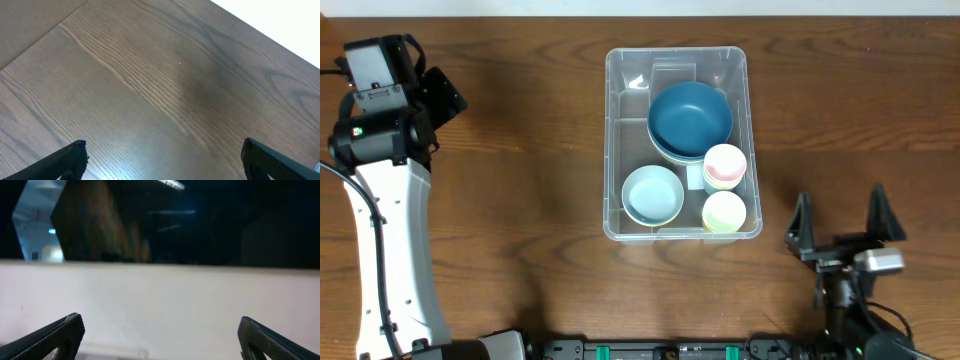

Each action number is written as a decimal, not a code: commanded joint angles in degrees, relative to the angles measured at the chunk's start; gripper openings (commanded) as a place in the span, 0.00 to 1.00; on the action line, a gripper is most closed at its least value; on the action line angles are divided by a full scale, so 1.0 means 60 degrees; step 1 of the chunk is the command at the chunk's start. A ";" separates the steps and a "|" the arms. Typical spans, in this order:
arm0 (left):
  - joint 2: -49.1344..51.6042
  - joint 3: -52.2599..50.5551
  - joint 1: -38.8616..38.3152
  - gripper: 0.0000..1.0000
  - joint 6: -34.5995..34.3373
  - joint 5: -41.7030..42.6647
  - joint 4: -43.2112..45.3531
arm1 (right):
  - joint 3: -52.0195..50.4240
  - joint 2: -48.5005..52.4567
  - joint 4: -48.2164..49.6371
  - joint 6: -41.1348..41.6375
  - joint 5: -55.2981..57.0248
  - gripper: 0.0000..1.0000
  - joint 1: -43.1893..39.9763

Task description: Pack container

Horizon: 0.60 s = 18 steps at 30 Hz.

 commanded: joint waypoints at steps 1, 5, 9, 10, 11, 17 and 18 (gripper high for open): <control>-0.0066 0.0171 0.0040 0.98 0.0091 -0.0149 -0.0025 | -0.0470 -0.0062 0.0182 -0.0149 -0.0251 0.99 -0.0069; -0.0066 0.0171 0.0040 0.98 0.0091 -0.0149 -0.0025 | -0.0452 -0.0062 -0.0506 -0.0186 -0.0430 0.99 -0.0069; -0.0066 0.0171 0.0040 0.98 0.0091 -0.0153 -0.0025 | -0.0448 -0.0084 -0.1388 -0.0259 -0.0466 0.99 -0.0120; -0.0066 0.0171 0.0040 0.98 0.0091 -0.0149 -0.0025 | -0.0448 -0.0106 -0.1654 -0.0255 -0.0470 0.99 -0.0193; -0.0066 0.0171 0.0040 0.98 0.0091 -0.0149 -0.0025 | -0.0448 -0.0135 -0.1883 -0.0255 -0.0499 0.99 -0.0277; -0.0069 0.0171 0.0040 0.98 0.0091 -0.0149 -0.0025 | -0.0452 -0.0197 -0.3249 -0.0255 -0.1060 0.99 -0.1031; -0.0066 0.0171 0.0040 0.98 0.0091 -0.0149 -0.0025 | -0.0452 -0.0197 -0.3450 -0.0255 -0.1075 0.99 -0.1144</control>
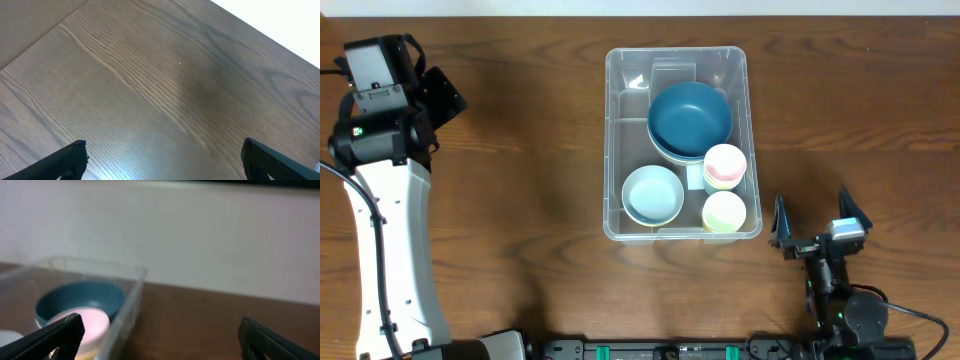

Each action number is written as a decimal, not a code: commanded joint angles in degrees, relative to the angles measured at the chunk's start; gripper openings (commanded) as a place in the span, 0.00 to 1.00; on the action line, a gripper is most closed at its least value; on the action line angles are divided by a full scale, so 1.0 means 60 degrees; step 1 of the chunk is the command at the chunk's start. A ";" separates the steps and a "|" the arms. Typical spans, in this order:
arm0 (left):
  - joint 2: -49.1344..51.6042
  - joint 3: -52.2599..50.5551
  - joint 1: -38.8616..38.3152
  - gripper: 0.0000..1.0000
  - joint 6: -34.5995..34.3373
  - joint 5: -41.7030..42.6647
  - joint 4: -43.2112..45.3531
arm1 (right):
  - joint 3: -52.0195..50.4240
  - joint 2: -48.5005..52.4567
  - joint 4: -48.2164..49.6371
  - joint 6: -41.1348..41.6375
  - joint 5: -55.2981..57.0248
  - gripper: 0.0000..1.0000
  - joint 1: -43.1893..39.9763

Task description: Pack container

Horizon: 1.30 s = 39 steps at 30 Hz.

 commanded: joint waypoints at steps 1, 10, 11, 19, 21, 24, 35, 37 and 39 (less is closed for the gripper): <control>-0.0066 0.0171 0.0040 0.98 0.0091 -0.0149 -0.0029 | -0.0018 -0.0106 -0.0401 -0.0113 -0.0393 0.99 -0.0401; -0.0066 0.0171 0.0040 0.98 0.0091 -0.0149 -0.0029 | -0.0015 -0.0102 -0.1625 -0.0667 -0.0408 0.99 -0.0820; -0.0066 0.0171 0.0040 0.98 0.0091 -0.0146 -0.0029 | -0.0015 -0.0102 -0.1621 -0.0750 -0.0408 0.99 -0.0820; -0.0066 0.0171 0.0040 0.98 0.0091 -0.0149 -0.0029 | -0.0015 -0.0102 -0.1621 -0.0754 -0.0404 0.99 -0.0816; -0.0066 0.0171 0.0040 0.98 0.0091 -0.0146 -0.0029 | -0.0015 -0.0102 -0.1621 -0.0758 -0.0408 0.99 -0.0816; -0.0066 0.0171 0.0040 0.98 0.0091 -0.0146 -0.0029 | -0.0015 -0.0102 -0.1621 -0.0754 -0.0408 0.99 -0.0816; -0.0066 0.0171 0.0040 0.98 0.0091 -0.0146 -0.0029 | -0.0015 -0.0102 -0.1621 -0.0758 -0.0408 0.99 -0.0816; -0.0066 0.0171 0.0040 0.98 0.0091 -0.0146 -0.0029 | -0.0015 -0.0102 -0.1621 -0.0754 -0.0404 0.99 -0.0816; -0.0069 0.0171 0.0040 0.98 0.0091 -0.0146 -0.0029 | -0.0015 -0.0102 -0.1621 -0.0758 -0.0408 0.99 -0.0816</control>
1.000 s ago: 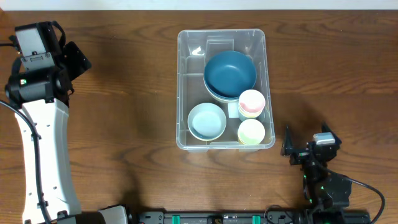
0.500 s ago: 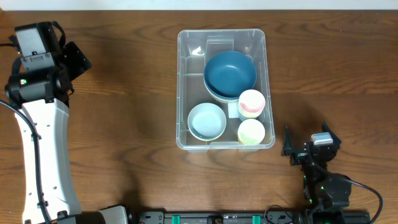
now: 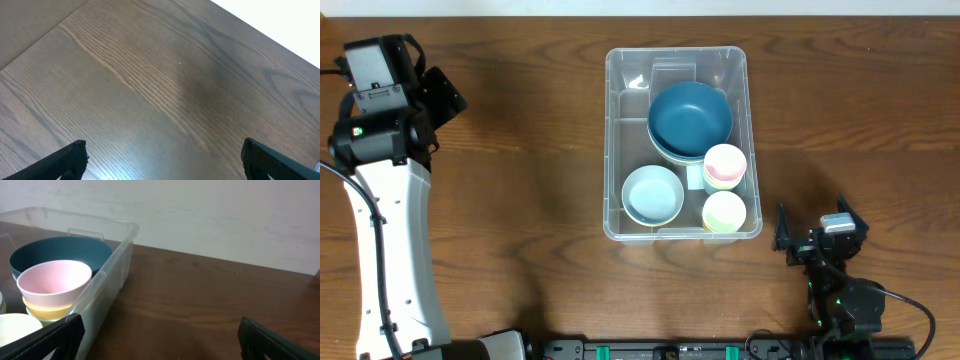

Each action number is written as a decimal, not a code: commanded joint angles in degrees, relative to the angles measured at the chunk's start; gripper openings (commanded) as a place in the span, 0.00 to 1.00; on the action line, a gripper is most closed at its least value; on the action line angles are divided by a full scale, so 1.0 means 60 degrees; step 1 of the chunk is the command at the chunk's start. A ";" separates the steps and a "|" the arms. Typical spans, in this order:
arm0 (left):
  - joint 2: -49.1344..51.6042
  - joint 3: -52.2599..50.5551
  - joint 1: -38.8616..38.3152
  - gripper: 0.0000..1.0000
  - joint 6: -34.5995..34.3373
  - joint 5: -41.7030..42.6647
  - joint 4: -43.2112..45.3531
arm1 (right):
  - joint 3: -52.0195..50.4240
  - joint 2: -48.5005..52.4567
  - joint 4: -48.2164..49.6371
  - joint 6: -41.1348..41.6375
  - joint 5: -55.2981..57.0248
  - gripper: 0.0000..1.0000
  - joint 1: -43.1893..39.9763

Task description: Pack container

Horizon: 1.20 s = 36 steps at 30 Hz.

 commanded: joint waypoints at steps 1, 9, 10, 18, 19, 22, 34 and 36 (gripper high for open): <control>-0.0066 0.0171 0.0040 0.98 0.0091 -0.0153 -0.0025 | -0.0015 -0.0069 -0.0044 -0.0168 -0.0069 0.99 -0.0095; -0.0066 0.0149 0.0040 0.98 0.0091 -0.0149 -0.0022 | -0.0015 -0.0069 -0.0044 -0.0164 -0.0066 0.99 -0.0095; -0.0069 0.0098 0.0040 0.98 0.0091 -0.0149 -0.0025 | -0.0015 -0.0069 -0.0044 -0.0164 -0.0066 0.99 -0.0095; -0.2667 -0.1005 -0.0219 0.98 0.0091 -0.0153 -0.0025 | -0.0015 -0.0069 -0.0044 -0.0168 -0.0069 0.99 -0.0095; -0.3231 -0.1231 -0.0310 0.98 0.0091 -0.0149 -0.0025 | -0.0015 -0.0069 -0.0044 -0.0168 -0.0069 0.99 -0.0095; -0.5264 -0.2036 -0.0718 0.98 0.0091 -0.0153 -0.0025 | -0.0015 -0.0069 -0.0044 -0.0168 -0.0069 0.99 -0.0095; -1.1763 -0.3723 -0.1865 0.98 0.0091 -0.0149 -0.0237 | -0.0015 -0.0069 -0.0044 -0.0168 -0.0066 0.99 -0.0095; -1.2451 -0.3952 -0.1996 0.98 0.0091 -0.0153 -0.0535 | -0.0015 -0.0069 -0.0044 -0.0168 -0.0066 0.99 -0.0095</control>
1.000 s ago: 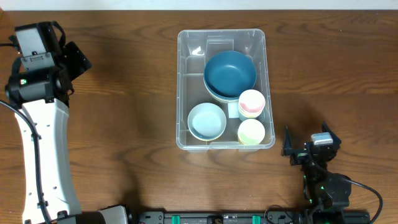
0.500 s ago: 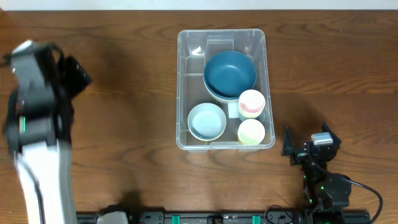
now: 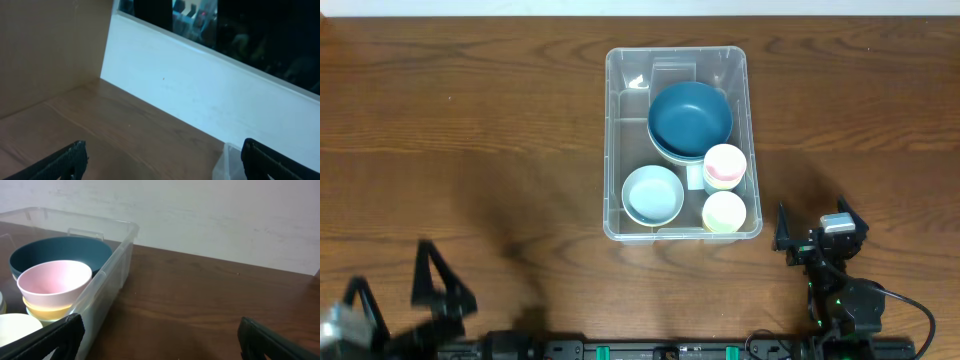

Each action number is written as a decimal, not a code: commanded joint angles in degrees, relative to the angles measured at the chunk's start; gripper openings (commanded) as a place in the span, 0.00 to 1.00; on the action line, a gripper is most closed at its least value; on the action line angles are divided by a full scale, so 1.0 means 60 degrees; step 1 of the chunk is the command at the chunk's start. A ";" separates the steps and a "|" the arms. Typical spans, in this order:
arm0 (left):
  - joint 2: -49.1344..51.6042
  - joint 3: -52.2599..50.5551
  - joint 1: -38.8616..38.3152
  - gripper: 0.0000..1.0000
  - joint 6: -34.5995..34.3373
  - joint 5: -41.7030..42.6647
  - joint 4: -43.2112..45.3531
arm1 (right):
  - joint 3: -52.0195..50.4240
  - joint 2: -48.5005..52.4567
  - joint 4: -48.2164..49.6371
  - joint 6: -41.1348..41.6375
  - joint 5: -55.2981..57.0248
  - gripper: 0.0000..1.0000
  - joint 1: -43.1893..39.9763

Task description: Pack container

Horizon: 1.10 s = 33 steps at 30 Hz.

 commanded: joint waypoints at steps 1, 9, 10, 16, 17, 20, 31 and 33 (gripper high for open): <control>-0.1027 -0.0463 -0.0244 0.98 0.0087 -0.0146 -0.0390 | -0.0015 -0.0062 -0.0044 -0.0160 -0.0069 0.99 -0.0095; -0.2120 -0.1701 -0.0401 0.98 -0.0095 0.0040 -0.1599 | -0.0015 -0.0062 -0.0044 -0.0157 -0.0069 0.99 -0.0095; -0.2124 -0.1851 -0.0441 0.98 -0.0095 0.0047 -0.1599 | -0.0015 -0.0062 -0.0044 -0.0160 -0.0066 0.99 -0.0095; -0.2124 -0.3472 -0.0448 0.98 -0.0277 0.0073 -0.1435 | -0.0015 -0.0062 -0.0044 -0.0160 -0.0066 0.99 -0.0095; -0.2124 -0.3803 -0.0448 0.98 -0.0280 0.0073 -0.1235 | -0.0015 -0.0062 -0.0044 -0.0160 -0.0069 0.99 -0.0095; -0.2124 -0.4925 -0.0448 0.98 -0.0270 0.0073 -0.0178 | -0.0015 -0.0062 -0.0044 -0.0160 -0.0066 0.99 -0.0095; -0.2127 -0.8998 -0.0448 0.98 0.0025 0.0736 0.7457 | -0.0015 -0.0062 -0.0044 -0.0160 -0.0066 0.99 -0.0095; -0.2127 -0.9464 -0.0448 0.98 0.0335 0.1053 0.8480 | -0.0015 -0.0062 -0.0044 -0.0157 -0.0069 0.99 -0.0095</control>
